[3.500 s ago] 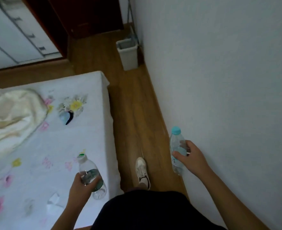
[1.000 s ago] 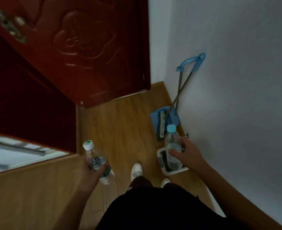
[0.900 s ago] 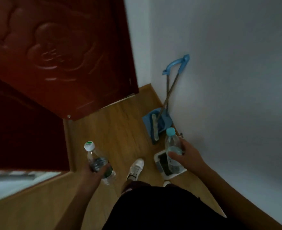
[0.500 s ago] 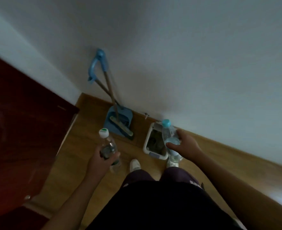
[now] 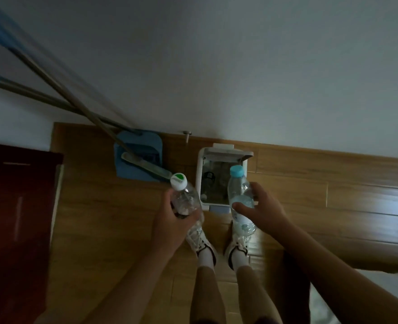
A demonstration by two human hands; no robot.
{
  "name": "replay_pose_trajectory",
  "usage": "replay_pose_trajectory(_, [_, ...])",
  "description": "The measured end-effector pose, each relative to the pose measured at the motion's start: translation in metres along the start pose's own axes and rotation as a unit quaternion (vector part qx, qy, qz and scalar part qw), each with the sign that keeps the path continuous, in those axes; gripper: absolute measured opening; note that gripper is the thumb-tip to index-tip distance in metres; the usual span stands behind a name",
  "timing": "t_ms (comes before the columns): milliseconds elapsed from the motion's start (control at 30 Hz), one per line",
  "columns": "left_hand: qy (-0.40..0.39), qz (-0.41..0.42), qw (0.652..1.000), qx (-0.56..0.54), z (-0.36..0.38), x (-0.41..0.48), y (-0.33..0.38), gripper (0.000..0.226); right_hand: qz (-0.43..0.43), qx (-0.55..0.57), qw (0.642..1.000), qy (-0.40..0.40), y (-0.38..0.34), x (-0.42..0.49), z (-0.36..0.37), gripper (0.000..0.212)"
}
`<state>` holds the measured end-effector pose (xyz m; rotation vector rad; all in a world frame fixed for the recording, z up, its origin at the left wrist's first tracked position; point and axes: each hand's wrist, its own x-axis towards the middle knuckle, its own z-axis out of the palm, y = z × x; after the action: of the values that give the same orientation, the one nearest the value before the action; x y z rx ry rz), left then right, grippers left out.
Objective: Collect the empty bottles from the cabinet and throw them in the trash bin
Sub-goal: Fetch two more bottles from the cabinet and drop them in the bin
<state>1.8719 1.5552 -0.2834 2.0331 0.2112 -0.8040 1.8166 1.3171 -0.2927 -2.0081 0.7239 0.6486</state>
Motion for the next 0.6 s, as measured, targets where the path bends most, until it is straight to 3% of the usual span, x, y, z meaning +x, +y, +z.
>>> replay_pose_trajectory(100, [-0.007,0.0,0.999,-0.038,0.04,0.034,-0.031,0.083,0.002,0.054,0.998,0.026,0.03,0.044,0.02,0.051])
replay_pose_trajectory(200, [0.033,0.016,0.999,-0.037,0.07,0.059,-0.051,0.068,-0.009,0.061,0.997,0.052,0.054,0.065,0.032,0.051])
replay_pose_trajectory(600, [0.007,0.078,0.994,0.073,0.128,0.13,-0.062,0.077,-0.002,0.1,0.994,0.049,0.088,0.077,0.024,0.055])
